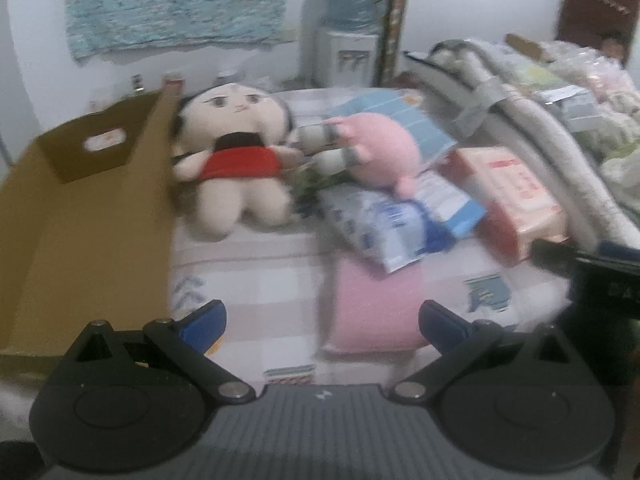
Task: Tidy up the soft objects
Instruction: 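Grasp the pink sponge pad with the left tool while the right tool grasps the pink bunny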
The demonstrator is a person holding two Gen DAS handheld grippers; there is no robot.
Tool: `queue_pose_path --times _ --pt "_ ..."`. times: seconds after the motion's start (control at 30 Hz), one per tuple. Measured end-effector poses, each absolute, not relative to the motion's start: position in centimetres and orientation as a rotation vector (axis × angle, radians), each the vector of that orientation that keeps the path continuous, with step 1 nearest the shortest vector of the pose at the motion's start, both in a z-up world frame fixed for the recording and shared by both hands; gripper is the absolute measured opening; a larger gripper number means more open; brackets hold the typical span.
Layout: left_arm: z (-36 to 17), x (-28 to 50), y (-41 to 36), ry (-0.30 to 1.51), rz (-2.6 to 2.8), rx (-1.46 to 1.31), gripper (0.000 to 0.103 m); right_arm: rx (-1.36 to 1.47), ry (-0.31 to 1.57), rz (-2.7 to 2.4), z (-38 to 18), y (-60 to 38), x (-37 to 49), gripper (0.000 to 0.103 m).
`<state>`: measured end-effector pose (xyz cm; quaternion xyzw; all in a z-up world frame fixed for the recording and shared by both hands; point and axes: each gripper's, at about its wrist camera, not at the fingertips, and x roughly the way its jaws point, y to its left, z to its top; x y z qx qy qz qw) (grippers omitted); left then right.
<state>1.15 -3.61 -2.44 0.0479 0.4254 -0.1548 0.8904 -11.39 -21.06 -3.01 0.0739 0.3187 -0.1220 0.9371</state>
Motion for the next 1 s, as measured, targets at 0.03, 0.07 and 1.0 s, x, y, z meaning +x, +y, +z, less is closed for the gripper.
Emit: queue_pose_path --times 0.03,0.07,1.0 --pt "-2.7 1.4 -3.9 0.886 -0.343 0.095 0.102 0.169 0.652 -0.238 -3.2 -21.3 -11.2 0.102" --pt "-3.0 1.7 -4.4 0.891 -0.364 0.096 0.102 0.199 0.659 -0.22 -3.5 -21.7 -10.9 0.102" --pt "-8.4 5.6 -7.3 1.035 -0.378 0.188 0.077 0.176 0.662 0.118 -1.6 -22.4 2.2 0.102"
